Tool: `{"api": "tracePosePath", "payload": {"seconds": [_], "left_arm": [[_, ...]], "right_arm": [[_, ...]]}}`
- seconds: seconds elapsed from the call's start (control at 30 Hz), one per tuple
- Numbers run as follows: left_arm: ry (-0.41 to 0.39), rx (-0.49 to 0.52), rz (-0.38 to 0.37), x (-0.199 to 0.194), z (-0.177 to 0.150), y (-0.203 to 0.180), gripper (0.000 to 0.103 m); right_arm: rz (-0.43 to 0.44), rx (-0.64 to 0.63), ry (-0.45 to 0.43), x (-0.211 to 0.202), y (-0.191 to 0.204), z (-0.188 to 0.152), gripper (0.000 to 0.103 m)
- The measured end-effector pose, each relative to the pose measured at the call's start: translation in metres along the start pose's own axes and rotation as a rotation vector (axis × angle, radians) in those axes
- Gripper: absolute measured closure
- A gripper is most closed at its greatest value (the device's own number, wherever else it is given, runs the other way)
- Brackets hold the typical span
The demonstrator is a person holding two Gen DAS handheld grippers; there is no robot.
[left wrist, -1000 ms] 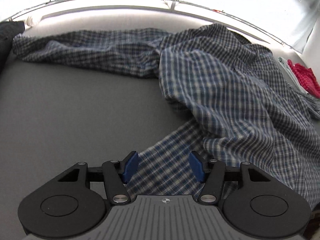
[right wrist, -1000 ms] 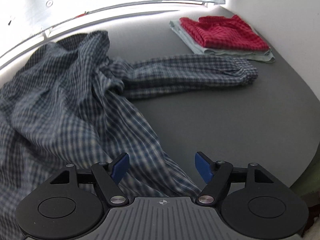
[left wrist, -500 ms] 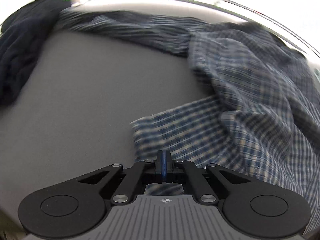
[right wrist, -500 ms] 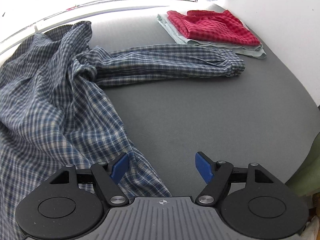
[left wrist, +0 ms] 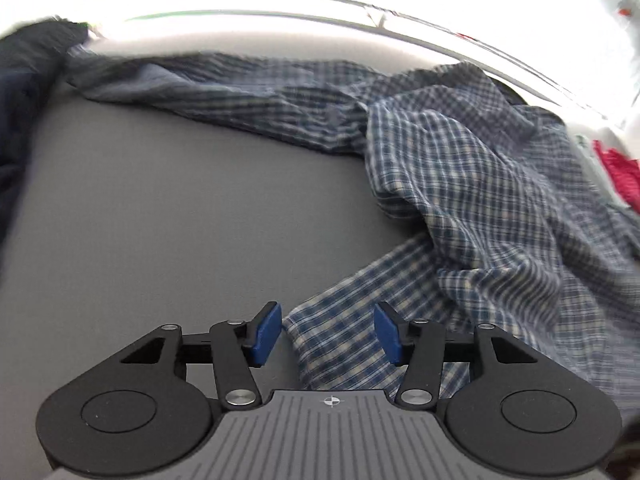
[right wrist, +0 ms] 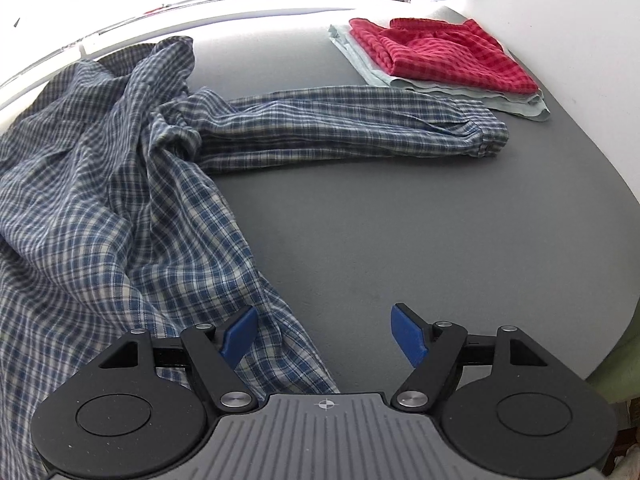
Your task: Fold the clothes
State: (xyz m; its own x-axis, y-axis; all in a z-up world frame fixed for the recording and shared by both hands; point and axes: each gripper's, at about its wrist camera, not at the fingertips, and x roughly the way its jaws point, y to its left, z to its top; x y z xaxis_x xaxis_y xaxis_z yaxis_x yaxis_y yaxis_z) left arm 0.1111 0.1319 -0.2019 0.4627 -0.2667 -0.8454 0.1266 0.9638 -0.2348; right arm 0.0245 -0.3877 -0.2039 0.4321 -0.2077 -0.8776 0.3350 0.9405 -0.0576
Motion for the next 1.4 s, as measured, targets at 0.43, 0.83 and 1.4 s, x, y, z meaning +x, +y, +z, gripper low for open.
{"api": "tracePosePath", "payload": {"seconds": [0.43,0.83,1.4], "left_arm": [[0.052,0.140,0.013,0.012,-0.004,-0.006,0.049],[0.097,-0.195,0.283,-0.001,-0.018,-0.019,0.099],[0.278,-0.579,0.428,-0.085,-0.115,0.020,0.097]], "right_arm": [[-0.022,0.003,0.009,-0.002,0.021,0.005,0.012],[-0.024,-0.010,-0.007,-0.003,0.042,0.007,0.012],[0.011,-0.011,-0.046,-0.002,0.047,0.025,0.012]]}}
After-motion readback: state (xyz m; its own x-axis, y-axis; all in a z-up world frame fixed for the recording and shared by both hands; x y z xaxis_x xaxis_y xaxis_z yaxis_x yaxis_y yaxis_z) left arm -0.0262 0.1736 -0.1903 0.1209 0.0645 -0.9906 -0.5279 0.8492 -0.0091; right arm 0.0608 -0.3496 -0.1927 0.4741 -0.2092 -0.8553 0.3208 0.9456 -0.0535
